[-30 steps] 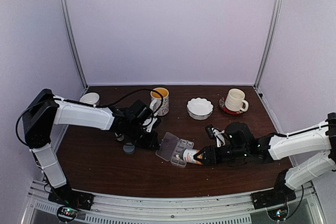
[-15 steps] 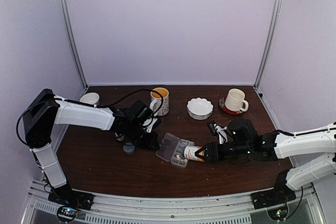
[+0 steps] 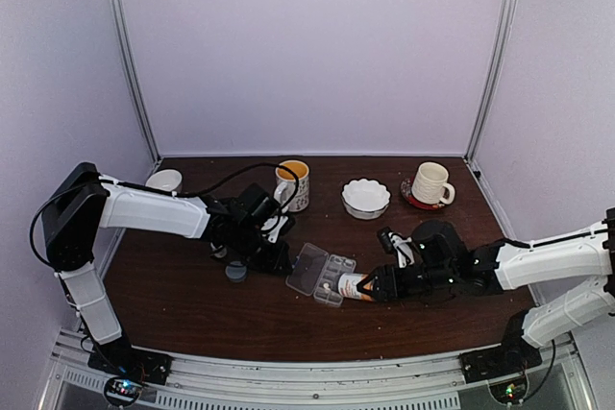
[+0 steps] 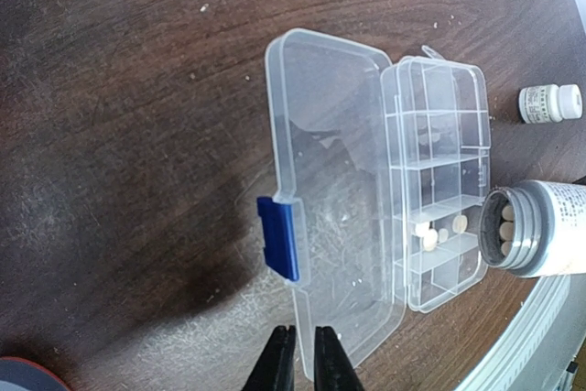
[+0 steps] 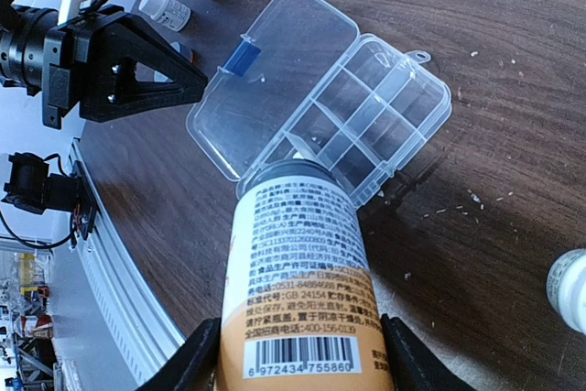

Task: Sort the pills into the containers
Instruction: Pour the pill into the compartment of the pill container.

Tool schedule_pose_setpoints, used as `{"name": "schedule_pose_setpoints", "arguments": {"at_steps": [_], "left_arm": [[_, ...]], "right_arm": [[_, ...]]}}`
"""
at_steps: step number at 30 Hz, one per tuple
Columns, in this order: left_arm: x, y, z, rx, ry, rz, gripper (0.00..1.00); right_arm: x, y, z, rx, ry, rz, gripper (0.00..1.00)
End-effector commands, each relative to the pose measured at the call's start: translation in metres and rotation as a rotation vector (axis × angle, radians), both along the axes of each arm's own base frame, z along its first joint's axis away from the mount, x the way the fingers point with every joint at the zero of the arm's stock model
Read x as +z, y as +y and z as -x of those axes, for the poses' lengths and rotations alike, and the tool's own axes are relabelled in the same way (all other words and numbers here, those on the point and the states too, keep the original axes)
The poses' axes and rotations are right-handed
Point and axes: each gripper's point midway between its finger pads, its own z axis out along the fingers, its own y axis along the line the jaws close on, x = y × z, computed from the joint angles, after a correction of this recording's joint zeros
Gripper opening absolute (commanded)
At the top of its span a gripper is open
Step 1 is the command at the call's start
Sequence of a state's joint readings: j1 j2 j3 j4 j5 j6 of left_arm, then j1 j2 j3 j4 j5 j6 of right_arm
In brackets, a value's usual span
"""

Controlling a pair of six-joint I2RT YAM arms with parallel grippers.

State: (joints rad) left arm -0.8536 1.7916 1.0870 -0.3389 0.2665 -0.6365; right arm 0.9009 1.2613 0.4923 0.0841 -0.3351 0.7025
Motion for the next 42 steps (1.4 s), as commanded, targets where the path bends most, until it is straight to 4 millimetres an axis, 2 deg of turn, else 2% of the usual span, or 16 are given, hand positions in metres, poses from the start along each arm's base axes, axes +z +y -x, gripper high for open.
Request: {"name": "schedule_pose_setpoints", "arguments": {"at_steps": [1, 7, 14, 17, 24, 27, 33, 39, 42], "left_arm": [[0.007, -0.008, -0.005, -0.017, -0.022, 0.024, 0.12], [0.007, -0.008, -0.005, -0.018, -0.023, 0.023, 0.12], [0.007, -0.008, -0.005, -0.017, -0.023, 0.024, 0.12], [0.007, -0.008, -0.005, -0.017, -0.023, 0.024, 0.12], [0.007, -0.009, -0.005, -0.019, -0.023, 0.025, 0.12], [0.007, -0.009, -0.005, -0.02, -0.022, 0.024, 0.12], [0.008, -0.009, -0.005, -0.02, -0.023, 0.026, 0.12], [0.007, -0.009, -0.005, -0.018, -0.022, 0.024, 0.12], [0.007, -0.009, -0.005, -0.02, -0.023, 0.025, 0.12]], "right_arm": [[0.007, -0.006, -0.003, -0.011, -0.021, 0.032, 0.0], [0.02, 0.0, -0.006, -0.009, -0.05, -0.019, 0.0], [0.064, 0.011, -0.01, -0.006, -0.128, -0.17, 0.0], [0.054, 0.007, -0.006, -0.013, -0.108, -0.17, 0.0], [-0.005, -0.009, 0.005, -0.024, 0.007, -0.015, 0.0], [-0.01, -0.009, 0.004, -0.021, 0.015, 0.017, 0.0], [0.013, -0.002, -0.003, -0.017, -0.033, -0.021, 0.0], [0.06, 0.007, -0.009, -0.006, -0.118, -0.125, 0.0], [0.063, 0.003, -0.007, -0.023, -0.127, -0.154, 0.0]]}}
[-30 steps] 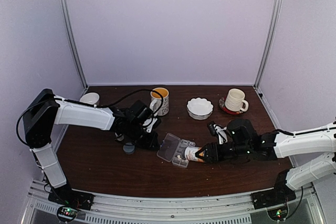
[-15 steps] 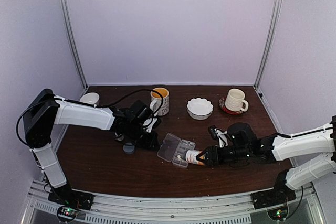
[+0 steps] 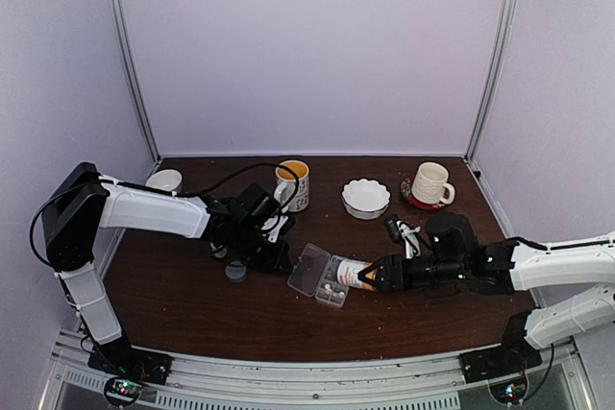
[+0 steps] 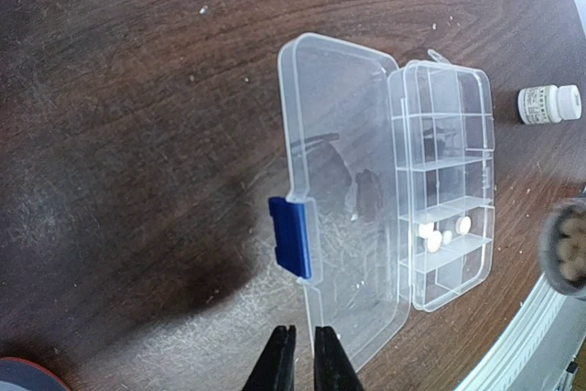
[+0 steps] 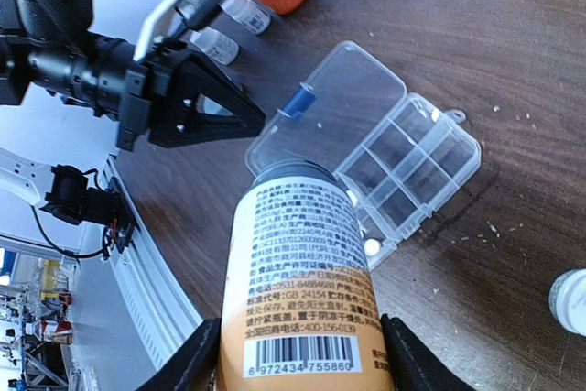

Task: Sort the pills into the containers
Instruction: Pour the pill into the compartment of the pill container.

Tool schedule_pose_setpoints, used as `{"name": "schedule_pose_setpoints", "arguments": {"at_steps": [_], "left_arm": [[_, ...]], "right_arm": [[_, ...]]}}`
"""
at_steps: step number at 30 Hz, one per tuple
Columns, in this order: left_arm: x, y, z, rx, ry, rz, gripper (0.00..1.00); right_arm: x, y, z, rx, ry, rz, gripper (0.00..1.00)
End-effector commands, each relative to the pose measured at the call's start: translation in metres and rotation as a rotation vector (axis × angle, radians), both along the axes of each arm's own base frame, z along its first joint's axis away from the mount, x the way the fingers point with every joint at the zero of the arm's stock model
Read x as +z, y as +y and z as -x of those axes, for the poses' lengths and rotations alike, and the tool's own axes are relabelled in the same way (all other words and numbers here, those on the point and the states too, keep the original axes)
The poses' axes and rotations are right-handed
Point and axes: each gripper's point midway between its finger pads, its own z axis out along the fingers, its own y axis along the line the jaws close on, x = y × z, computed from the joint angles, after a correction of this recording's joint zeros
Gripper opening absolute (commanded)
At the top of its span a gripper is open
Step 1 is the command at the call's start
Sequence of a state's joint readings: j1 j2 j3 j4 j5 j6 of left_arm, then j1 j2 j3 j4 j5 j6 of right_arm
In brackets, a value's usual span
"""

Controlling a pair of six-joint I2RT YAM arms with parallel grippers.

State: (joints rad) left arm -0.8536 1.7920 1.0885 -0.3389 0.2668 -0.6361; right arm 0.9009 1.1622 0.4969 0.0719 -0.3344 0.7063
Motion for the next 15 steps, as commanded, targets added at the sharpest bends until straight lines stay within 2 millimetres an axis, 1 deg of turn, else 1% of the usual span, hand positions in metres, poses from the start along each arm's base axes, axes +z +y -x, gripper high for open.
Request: {"name": "schedule_pose_setpoints", "arguments": {"at_steps": [1, 3, 7, 9, 11, 12, 15], "left_arm": [[0.007, -0.009, -0.005, -0.019, -0.022, 0.024, 0.12], [0.007, -0.009, -0.005, -0.021, -0.021, 0.025, 0.12], [0.008, -0.009, -0.005, -0.022, -0.022, 0.027, 0.12], [0.007, -0.01, -0.005, -0.023, -0.02, 0.027, 0.12], [0.008, -0.01, -0.005, -0.022, -0.021, 0.027, 0.12], [0.008, -0.01, -0.005, -0.024, -0.02, 0.026, 0.12], [0.009, -0.01, -0.006, -0.023, -0.023, 0.023, 0.12]], "right_arm": [[0.026, 0.001, -0.005, -0.027, -0.061, -0.081, 0.0], [0.007, -0.003, -0.002, -0.034, -0.026, -0.057, 0.0], [-0.039, -0.009, 0.004, -0.035, 0.066, 0.05, 0.0], [-0.056, -0.012, 0.005, -0.033, 0.097, 0.102, 0.0], [-0.059, -0.01, 0.005, -0.026, 0.104, 0.108, 0.0], [-0.056, -0.009, 0.005, -0.025, 0.098, 0.102, 0.0], [-0.04, -0.007, 0.0, -0.025, 0.057, 0.088, 0.0]]}}
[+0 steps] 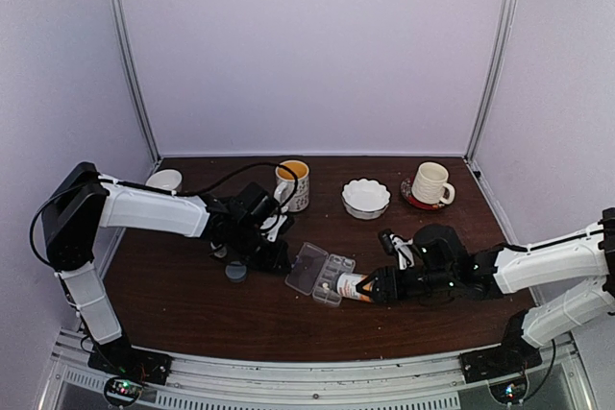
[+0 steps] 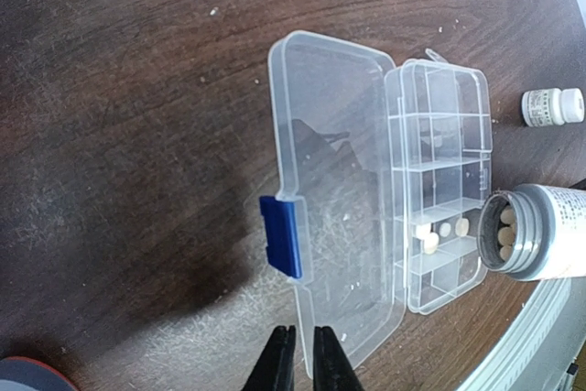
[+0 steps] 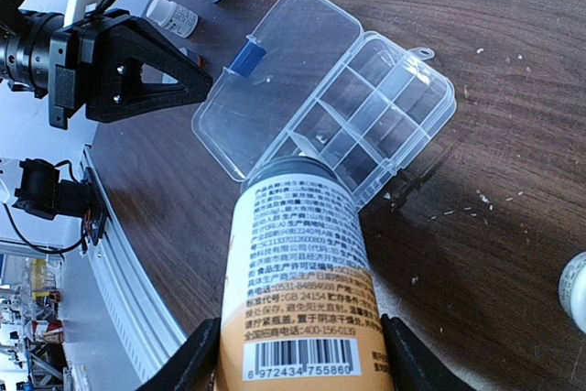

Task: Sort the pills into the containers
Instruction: Pour the pill into the compartment of the pill container.

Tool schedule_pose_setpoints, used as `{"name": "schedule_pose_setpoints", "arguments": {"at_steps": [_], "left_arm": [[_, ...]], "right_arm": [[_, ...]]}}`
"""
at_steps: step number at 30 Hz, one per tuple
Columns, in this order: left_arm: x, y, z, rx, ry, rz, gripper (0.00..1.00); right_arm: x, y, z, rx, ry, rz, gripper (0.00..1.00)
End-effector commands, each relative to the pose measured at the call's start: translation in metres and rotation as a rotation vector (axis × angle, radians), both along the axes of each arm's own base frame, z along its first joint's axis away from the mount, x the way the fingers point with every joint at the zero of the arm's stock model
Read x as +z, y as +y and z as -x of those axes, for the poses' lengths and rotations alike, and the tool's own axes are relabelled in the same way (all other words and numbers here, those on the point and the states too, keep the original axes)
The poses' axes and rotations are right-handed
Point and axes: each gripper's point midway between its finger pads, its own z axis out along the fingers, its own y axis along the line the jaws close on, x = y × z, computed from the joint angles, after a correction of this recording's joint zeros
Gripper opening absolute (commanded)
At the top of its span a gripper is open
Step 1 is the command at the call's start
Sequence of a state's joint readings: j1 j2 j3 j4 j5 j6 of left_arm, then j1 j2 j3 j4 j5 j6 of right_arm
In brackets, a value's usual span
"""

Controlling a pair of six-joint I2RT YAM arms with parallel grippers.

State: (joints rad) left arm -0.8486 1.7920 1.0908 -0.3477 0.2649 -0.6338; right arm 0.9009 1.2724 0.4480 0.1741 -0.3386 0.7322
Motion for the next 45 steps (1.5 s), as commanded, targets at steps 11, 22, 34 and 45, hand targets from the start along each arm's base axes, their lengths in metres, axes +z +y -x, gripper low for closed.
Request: {"name": "schedule_pose_setpoints", "arguments": {"at_steps": [11, 22, 34, 45], "left_arm": [[0.007, -0.013, -0.007, -0.017, -0.023, 0.027, 0.44], [-0.008, -0.022, -0.003, -0.042, 0.026, 0.03, 0.48], [-0.011, -0.025, -0.003, -0.039, 0.041, 0.035, 0.23], [-0.008, -0.024, -0.003, -0.04, 0.032, 0.037, 0.21]], "right_arm": [[0.062, 0.005, -0.012, -0.001, -0.123, -0.046, 0.0], [-0.014, -0.008, -0.002, -0.021, 0.026, 0.089, 0.0], [0.021, 0.004, -0.013, 0.002, -0.022, 0.093, 0.0], [0.036, 0.005, -0.012, -0.002, -0.043, 0.047, 0.0]]}}
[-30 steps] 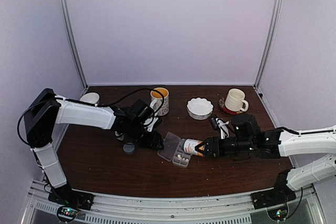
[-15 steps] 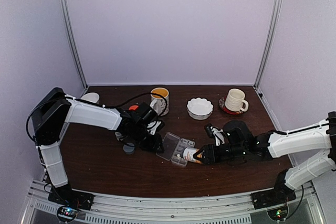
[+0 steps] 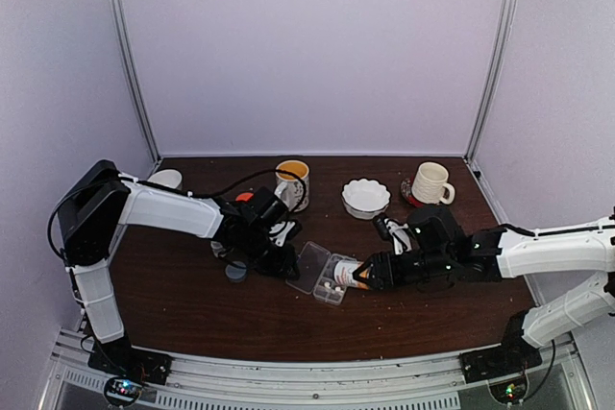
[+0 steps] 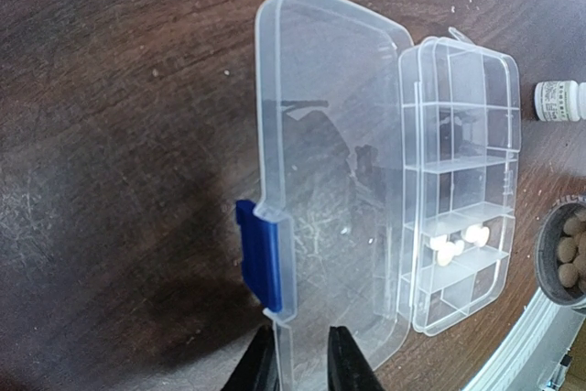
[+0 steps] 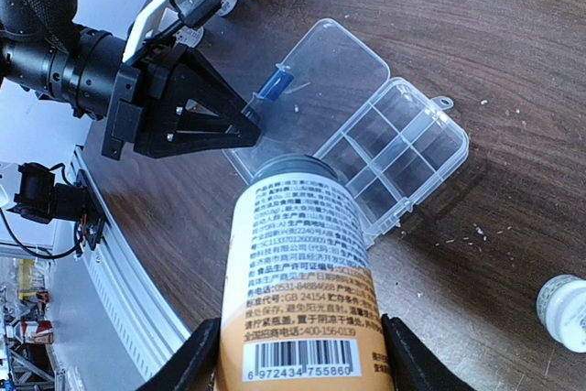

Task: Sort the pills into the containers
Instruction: Pour the pill into the compartment of the pill container.

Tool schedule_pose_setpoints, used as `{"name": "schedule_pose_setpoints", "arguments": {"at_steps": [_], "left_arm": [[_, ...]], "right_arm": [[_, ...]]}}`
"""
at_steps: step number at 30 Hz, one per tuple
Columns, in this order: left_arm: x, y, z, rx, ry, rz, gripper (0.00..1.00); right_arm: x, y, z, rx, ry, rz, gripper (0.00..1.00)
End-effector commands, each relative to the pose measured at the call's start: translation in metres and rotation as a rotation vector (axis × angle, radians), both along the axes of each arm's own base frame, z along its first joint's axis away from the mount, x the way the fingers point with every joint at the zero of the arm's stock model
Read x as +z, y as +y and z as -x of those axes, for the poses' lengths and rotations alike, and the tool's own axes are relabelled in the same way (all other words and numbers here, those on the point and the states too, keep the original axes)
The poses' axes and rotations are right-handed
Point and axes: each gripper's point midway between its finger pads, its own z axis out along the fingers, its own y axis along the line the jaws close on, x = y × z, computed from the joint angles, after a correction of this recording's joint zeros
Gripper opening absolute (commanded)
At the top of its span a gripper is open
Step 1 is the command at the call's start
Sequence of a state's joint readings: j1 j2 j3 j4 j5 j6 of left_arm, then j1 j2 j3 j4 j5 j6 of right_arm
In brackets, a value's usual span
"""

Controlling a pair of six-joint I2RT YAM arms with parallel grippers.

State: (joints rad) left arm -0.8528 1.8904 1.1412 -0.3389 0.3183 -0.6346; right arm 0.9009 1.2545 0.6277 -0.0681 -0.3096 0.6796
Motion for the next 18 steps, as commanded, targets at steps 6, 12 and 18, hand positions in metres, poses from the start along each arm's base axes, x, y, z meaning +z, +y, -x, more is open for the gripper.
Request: {"name": "schedule_pose_setpoints", "arguments": {"at_steps": [6, 12, 18], "left_arm": [[0.018, -0.01, -0.006, -0.01, -0.044, 0.044, 0.2], [0.027, -0.013, -0.006, -0.017, -0.062, 0.061, 0.2], [0.032, -0.014, -0.006, -0.018, -0.071, 0.069, 0.2]], "right_arm": [[0.009, 0.001, 0.002, -0.008, -0.045, -0.109, 0.0], [0.011, 0.009, 0.001, 0.02, -0.031, -0.098, 0.0], [0.012, 0.012, 0.003, 0.03, -0.017, -0.101, 0.0]]}}
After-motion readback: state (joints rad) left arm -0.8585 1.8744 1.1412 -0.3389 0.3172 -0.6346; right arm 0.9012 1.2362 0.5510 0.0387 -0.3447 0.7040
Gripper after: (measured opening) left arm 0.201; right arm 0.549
